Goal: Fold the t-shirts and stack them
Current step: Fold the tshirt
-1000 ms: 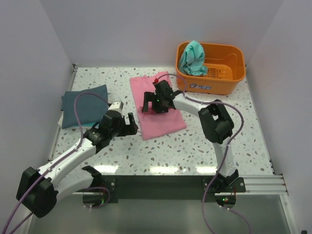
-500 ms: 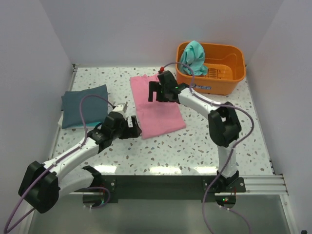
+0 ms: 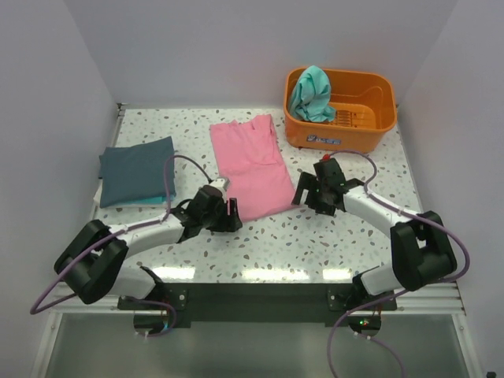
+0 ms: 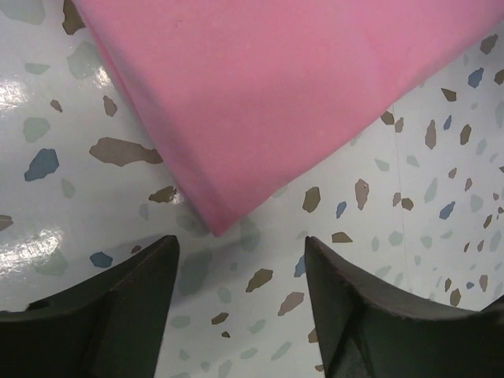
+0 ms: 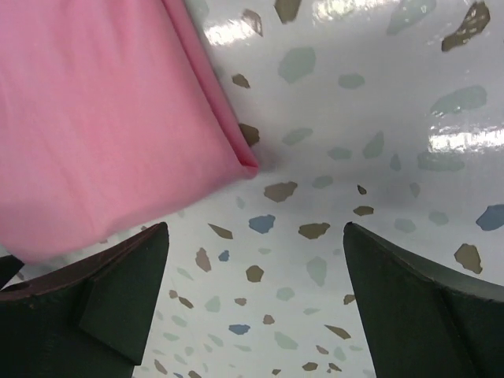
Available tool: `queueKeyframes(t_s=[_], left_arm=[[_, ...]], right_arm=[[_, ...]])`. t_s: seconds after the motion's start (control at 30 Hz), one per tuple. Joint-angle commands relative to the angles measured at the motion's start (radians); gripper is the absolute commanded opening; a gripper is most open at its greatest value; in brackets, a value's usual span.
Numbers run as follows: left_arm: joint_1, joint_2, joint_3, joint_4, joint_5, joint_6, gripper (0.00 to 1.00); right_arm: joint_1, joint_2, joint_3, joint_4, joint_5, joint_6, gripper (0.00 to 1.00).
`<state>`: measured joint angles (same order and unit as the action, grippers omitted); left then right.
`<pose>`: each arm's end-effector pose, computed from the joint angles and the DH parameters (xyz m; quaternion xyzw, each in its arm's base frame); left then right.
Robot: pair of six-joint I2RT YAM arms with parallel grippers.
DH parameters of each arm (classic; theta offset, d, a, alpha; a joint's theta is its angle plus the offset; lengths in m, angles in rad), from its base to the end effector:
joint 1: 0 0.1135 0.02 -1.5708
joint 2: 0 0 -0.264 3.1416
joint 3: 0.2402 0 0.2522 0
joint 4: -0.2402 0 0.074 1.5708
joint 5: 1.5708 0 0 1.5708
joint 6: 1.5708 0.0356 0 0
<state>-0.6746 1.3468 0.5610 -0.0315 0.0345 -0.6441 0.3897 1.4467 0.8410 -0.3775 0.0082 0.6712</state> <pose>0.1960 -0.1583 0.1601 0.0205 0.9295 -0.2380 0.2809 0.2625 0.1075 0.1941 0.1355 0.9475 0.1431 0.2518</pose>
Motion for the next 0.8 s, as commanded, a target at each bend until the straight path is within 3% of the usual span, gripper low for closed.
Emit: queueKeyframes(t_s=[0.0,0.07,0.13,0.27,0.37,0.4,0.47,0.6,0.77], left_arm=[[-0.005,0.038,0.036,0.093,-0.01,0.001,0.64],[-0.003,0.061,0.037,0.091,-0.021,0.0,0.57],[-0.003,0.095,0.04,0.091,-0.031,-0.003,0.49],[-0.005,0.14,0.053,0.099,-0.07,-0.002,0.42],[-0.005,0.163,0.06,0.087,-0.068,0.004,0.24],[-0.005,0.161,0.059,0.088,-0.07,0.004,0.11],[-0.005,0.16,0.054,0.09,-0.074,0.006,0.0],[-0.014,0.144,0.059,0.079,-0.078,0.018,0.0],[-0.112,0.022,0.036,0.033,-0.084,0.0,0.0]], right_arm=[[-0.02,0.006,-0.029,0.109,-0.077,0.037,0.89],[-0.023,0.035,-0.031,0.121,-0.1,0.041,0.84],[-0.023,0.081,-0.023,0.137,-0.129,0.038,0.7],[-0.026,0.144,-0.019,0.152,-0.132,0.039,0.61],[-0.026,0.188,-0.02,0.17,-0.136,0.042,0.56],[-0.026,0.199,-0.023,0.196,-0.137,0.045,0.54],[-0.028,0.236,-0.02,0.204,-0.136,0.05,0.47],[-0.026,0.25,-0.014,0.196,-0.165,0.036,0.05],[-0.026,0.062,-0.068,0.117,-0.129,0.012,0.0]])
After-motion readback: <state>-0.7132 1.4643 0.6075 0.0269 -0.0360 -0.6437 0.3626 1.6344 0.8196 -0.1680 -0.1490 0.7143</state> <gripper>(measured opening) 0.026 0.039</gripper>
